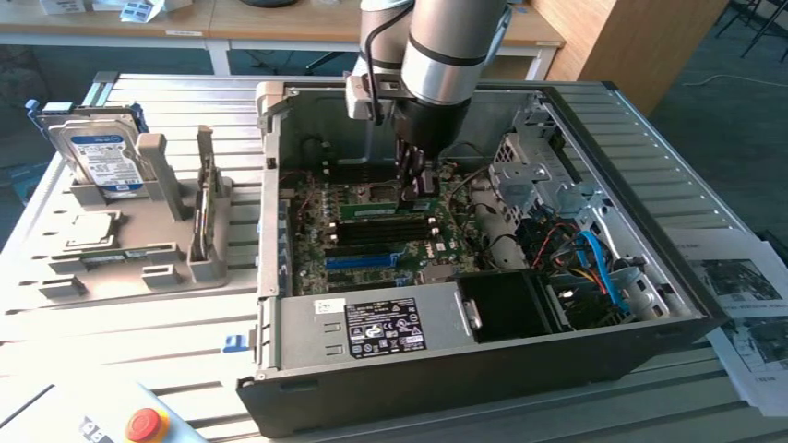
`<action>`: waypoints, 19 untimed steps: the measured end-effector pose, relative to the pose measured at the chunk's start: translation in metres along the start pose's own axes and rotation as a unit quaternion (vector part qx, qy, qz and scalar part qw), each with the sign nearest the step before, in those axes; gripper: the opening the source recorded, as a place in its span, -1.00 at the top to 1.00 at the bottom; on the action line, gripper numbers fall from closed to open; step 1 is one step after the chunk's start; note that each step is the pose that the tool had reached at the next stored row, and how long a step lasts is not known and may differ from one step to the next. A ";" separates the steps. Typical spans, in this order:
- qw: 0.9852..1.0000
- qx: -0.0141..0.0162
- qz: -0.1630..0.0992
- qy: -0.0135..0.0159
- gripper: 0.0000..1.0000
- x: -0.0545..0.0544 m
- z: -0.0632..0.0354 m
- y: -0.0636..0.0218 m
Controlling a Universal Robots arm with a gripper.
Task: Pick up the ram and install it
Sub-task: 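Insert the ram into the slot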
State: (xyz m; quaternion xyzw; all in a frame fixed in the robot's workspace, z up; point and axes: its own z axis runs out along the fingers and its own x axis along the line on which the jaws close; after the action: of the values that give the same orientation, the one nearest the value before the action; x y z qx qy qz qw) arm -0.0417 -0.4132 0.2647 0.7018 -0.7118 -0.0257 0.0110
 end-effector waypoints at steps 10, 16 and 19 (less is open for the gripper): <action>1.000 0.000 0.003 0.000 0.76 0.000 0.0036 -0.0002; 1.000 0.000 0.004 0.000 0.76 0.000 0.0098 -0.0005; 1.000 0.000 0.004 0.000 0.76 0.000 0.0133 -0.0004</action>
State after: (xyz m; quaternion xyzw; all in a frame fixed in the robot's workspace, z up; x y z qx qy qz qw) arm -0.0419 -0.4132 0.2514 0.6993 -0.7143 -0.0258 0.0108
